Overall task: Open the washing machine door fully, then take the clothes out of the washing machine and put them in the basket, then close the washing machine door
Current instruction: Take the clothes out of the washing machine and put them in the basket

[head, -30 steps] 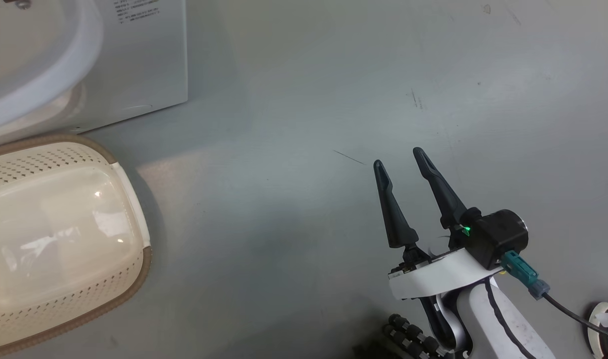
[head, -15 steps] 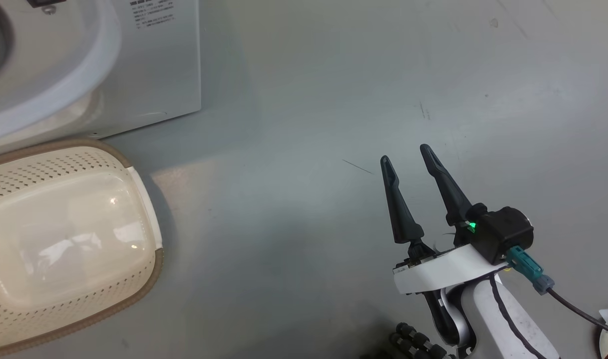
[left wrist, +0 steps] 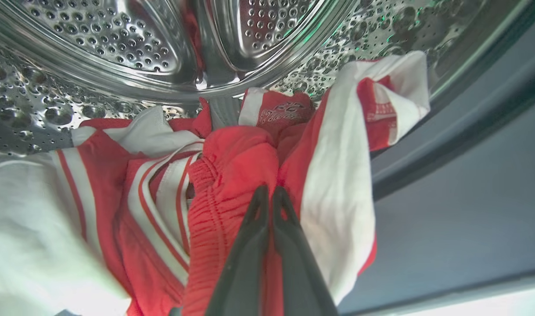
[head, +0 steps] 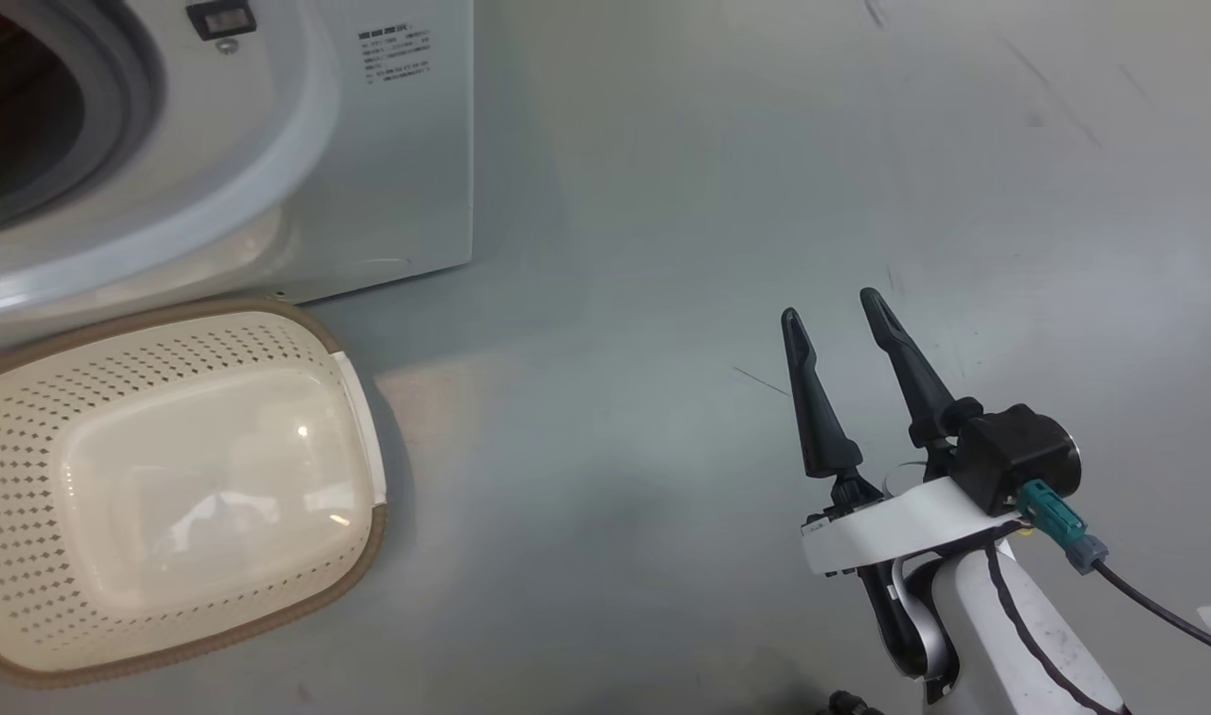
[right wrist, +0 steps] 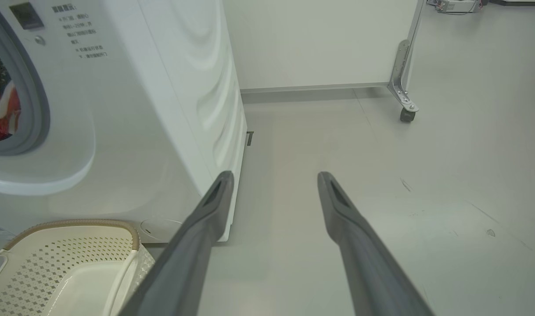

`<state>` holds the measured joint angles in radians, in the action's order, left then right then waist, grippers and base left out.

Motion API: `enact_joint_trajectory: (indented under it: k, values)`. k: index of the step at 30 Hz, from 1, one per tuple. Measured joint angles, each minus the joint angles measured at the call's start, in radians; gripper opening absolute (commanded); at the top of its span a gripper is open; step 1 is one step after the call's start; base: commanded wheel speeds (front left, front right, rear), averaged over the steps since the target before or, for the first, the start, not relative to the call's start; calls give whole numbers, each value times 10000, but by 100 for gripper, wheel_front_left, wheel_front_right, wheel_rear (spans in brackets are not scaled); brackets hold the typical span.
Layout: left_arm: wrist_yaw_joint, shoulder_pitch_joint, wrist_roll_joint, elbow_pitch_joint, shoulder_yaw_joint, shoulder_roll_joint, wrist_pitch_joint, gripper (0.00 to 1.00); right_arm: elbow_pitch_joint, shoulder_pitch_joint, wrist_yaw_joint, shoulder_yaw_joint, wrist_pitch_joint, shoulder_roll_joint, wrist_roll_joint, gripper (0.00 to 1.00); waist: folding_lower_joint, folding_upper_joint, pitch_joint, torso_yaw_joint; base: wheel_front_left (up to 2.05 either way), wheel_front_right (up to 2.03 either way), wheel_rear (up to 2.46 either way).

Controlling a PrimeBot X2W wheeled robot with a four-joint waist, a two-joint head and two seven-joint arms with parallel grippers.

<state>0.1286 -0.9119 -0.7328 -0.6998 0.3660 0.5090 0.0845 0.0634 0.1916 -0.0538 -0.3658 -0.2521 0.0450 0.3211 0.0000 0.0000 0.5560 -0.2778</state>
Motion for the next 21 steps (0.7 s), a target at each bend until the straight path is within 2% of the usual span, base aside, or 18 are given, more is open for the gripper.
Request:
enact_joint_trajectory:
  k: [21]
  values:
    - [0, 2303, -663, 245, 805, -408, -2669, 0, 690, -609, 439, 616, 0, 222, -161, 100, 0, 0, -1935, 1264, 0, 0, 0]
